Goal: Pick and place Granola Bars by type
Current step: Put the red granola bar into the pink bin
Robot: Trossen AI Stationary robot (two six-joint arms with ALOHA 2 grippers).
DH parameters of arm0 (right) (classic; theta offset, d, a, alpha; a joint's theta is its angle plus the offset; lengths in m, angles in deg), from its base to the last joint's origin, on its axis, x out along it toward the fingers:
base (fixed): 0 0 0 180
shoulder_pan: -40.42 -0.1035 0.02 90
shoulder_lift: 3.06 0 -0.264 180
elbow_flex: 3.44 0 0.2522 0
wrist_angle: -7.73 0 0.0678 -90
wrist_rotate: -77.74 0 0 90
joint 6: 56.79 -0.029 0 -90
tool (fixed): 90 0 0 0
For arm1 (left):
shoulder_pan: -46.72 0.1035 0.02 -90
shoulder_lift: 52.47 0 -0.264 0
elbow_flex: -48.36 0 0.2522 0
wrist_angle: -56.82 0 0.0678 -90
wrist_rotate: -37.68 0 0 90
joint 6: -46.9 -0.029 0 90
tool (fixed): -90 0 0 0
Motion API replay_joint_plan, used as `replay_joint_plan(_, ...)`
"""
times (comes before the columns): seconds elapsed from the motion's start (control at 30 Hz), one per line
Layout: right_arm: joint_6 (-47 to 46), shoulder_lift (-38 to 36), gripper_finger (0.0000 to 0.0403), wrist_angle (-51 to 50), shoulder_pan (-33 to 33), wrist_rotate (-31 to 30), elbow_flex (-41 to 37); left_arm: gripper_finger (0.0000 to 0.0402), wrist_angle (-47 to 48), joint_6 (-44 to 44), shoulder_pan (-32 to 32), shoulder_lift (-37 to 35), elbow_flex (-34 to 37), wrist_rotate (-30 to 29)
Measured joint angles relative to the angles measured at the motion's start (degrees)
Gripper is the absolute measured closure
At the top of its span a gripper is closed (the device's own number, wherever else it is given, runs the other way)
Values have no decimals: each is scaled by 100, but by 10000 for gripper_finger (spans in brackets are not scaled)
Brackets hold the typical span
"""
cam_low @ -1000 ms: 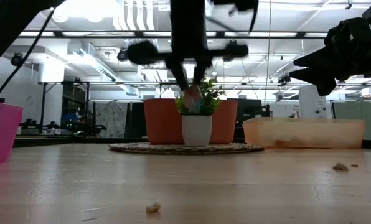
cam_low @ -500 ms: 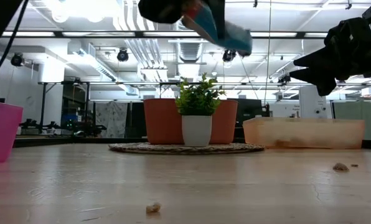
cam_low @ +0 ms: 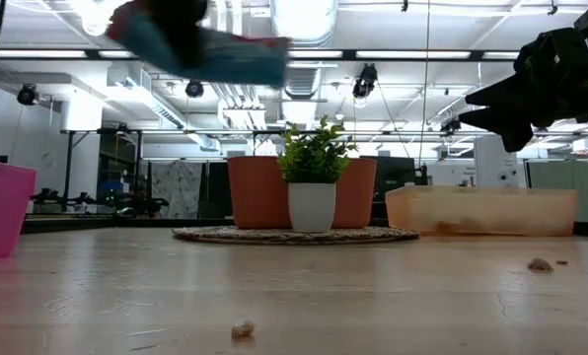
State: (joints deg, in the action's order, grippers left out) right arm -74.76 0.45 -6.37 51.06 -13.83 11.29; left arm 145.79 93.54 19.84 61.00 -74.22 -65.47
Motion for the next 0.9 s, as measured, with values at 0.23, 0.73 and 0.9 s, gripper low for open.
replay_joint_plan(0.23,1,-2,207,-1,1,0,0,401,-438,107,-417,-1460,1814,64)
replay_joint_plan(0.73,2,-2,207,-2,-1,0,0,401,-736,931,-1901,-3570,4193,198)
replay_joint_plan(0.9,0,-2,207,0,-1,0,0,401,-1016,1310,-2451,-3972,4652,233)
